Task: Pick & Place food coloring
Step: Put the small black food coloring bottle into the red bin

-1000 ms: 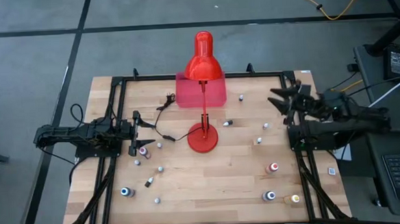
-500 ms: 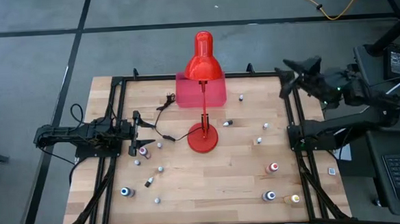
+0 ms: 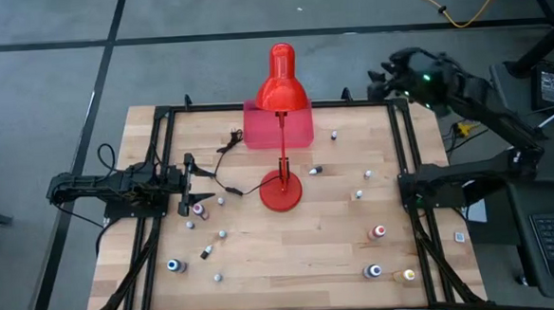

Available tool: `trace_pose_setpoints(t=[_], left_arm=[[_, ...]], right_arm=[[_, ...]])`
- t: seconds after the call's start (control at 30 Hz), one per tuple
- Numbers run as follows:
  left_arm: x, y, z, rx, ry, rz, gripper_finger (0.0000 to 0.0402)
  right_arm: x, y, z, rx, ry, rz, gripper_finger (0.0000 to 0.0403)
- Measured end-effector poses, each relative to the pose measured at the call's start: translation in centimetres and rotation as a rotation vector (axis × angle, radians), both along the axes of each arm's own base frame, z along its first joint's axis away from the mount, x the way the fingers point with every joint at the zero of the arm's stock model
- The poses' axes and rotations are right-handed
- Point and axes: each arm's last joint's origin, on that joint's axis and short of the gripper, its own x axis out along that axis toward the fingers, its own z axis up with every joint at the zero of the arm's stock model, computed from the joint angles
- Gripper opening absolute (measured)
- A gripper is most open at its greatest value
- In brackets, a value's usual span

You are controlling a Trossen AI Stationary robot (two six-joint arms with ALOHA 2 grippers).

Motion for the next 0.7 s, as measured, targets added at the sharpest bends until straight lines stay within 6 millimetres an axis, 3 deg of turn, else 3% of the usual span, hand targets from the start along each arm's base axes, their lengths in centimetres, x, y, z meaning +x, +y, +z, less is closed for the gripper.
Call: trace_pose_setpoints(t=[0.17,0.43,0.7], left_arm=[[0.0,0.0,0.0,0.000,0.000,0.000,0.0273],[0.0,0.0,0.0,0.000,0.000,0.000,0.0273],[0.0,0.0,0.0,0.000,0.000,0.000,0.0272]], right_arm=[[1.1,-1.4,-2.0,0.068,0.060,0.033,0.0214],[3.0,-4.0,-7.0,0.185,0.079,0.056,0.0214],[5.4,-6.9,-11.2,0.302,0.141,-0.007,0.0214]])
